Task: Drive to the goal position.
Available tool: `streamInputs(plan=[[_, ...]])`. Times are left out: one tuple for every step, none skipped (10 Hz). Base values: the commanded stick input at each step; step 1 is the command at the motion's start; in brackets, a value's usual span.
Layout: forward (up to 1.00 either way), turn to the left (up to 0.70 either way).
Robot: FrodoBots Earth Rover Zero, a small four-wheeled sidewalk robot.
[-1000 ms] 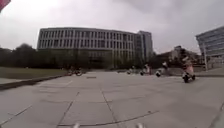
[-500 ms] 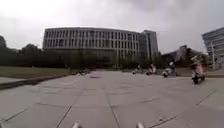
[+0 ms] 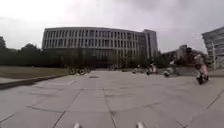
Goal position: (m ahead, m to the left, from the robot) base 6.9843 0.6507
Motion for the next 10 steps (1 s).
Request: streamInputs(plan=[[0.5,0.0],[0.5,0.0],[0.5,0.04],[0.5,0.16],[0.5,0.24],[0.5,0.17],[0.5,0.02],[0.5,0.01],[0.5,0.0],[0.5,0.0]])
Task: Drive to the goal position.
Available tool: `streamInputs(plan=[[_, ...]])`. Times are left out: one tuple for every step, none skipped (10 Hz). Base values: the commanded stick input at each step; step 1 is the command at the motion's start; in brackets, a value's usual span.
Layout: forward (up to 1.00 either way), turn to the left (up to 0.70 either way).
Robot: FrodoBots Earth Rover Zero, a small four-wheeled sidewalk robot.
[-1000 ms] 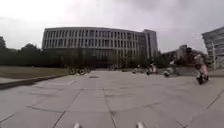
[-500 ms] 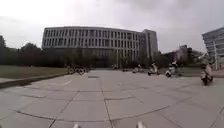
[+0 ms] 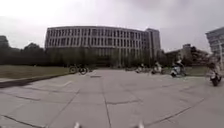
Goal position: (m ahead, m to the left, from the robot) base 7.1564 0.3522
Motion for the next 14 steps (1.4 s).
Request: streamInputs(plan=[[0.5,0.0],[0.5,0.0],[0.5,0.0],[0.5,0.08],[0.5,0.23],[0.5,0.25],[0.5,0.15],[0.5,0.05],[0.5,0.0],[0.5,0.0],[0.5,0.0],[0.5,0.0],[0.5,0.0],[0.5,0.0]])
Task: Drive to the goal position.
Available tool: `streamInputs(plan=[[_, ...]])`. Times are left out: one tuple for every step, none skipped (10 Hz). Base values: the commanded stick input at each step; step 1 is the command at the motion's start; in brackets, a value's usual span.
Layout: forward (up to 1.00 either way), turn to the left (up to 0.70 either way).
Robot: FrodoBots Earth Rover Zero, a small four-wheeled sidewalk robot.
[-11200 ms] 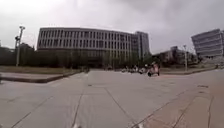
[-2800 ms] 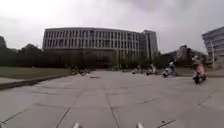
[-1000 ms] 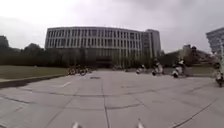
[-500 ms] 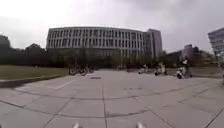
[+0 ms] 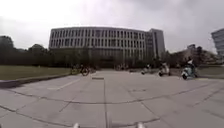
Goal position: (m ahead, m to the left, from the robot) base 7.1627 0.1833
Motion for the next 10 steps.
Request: streamInputs(plan=[[0.5,0.0],[0.5,-0.1],[0.5,-0.23],[0.5,-0.25],[0.5,-0.24],[0.5,-0.12],[0.5,0.0],[0.5,0.0],[0.5,0.0],[0.5,0.0]])
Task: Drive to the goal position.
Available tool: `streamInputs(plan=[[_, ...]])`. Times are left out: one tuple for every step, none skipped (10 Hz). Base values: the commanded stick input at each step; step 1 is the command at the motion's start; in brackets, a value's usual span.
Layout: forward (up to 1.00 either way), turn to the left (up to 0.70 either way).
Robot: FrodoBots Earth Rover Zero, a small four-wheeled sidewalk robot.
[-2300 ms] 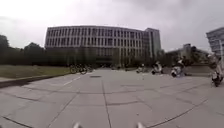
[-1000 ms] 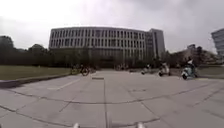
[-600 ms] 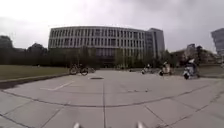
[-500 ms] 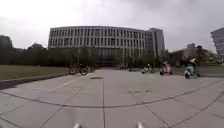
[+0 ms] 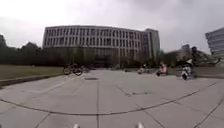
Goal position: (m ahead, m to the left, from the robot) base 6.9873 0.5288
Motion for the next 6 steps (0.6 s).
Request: streamInputs(plan=[[0.5,0.0],[0.5,0.0],[0.5,0.0],[0.5,0.0],[0.5,0.0],[0.5,0.0]])
